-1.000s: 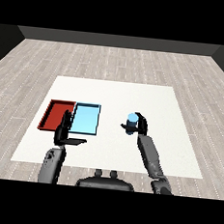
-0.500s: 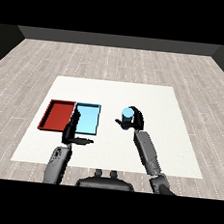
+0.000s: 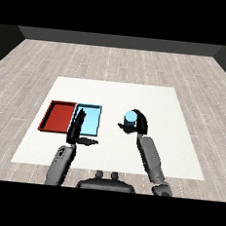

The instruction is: Pick the blue can and put it in the blue box

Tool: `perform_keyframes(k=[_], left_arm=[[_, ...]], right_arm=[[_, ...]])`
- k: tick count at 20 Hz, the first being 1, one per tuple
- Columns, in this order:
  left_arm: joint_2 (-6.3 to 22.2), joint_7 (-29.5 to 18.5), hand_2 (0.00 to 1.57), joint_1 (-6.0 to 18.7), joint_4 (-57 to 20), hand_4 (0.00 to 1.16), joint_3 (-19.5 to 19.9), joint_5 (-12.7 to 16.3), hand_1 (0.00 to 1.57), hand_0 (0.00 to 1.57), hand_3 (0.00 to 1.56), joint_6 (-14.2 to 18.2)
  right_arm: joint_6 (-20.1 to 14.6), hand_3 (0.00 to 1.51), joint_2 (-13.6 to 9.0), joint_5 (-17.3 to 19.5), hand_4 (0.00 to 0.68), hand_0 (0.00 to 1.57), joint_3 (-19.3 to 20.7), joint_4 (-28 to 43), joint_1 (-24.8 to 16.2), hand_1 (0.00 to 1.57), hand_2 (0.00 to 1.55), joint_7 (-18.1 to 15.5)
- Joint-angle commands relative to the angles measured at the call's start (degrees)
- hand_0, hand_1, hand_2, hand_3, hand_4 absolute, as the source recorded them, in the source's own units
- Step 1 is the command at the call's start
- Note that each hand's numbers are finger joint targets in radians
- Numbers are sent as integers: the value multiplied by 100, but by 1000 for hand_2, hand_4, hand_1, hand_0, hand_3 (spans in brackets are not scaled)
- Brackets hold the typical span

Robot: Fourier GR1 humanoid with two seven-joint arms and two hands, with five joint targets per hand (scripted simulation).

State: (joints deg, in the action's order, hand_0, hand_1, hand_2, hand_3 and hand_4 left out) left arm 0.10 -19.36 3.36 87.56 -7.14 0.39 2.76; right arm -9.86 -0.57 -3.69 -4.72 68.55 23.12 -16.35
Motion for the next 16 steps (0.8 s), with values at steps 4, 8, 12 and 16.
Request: perform_keyframes(k=[4, 8, 12, 16], left_arm=[[-10, 202, 0, 334, -209, 0, -633, 333, 0, 0, 0, 346], [-10, -166, 0, 834, -902, 0, -930, 769, 0, 0, 0, 717], [-10, 361, 0, 733, -315, 0, -1248, 615, 0, 0, 0, 872], [-10, 411, 0, 1098, -636, 0, -1342, 549, 0, 0, 0, 1114]], right_arm=[[-523, 1375, 55, -106, 566, 1467, -653, 352, -110, 1467, 1466, 36], [-258, 1383, 53, -13, 550, 1450, -414, 620, -48, 1450, 1469, 426], [-253, 1387, 54, 162, 568, 1435, -513, 961, -108, 1435, 1469, 509], [-325, 1386, 55, -32, 561, 1441, -768, 942, 16, 1441, 1467, 506]])
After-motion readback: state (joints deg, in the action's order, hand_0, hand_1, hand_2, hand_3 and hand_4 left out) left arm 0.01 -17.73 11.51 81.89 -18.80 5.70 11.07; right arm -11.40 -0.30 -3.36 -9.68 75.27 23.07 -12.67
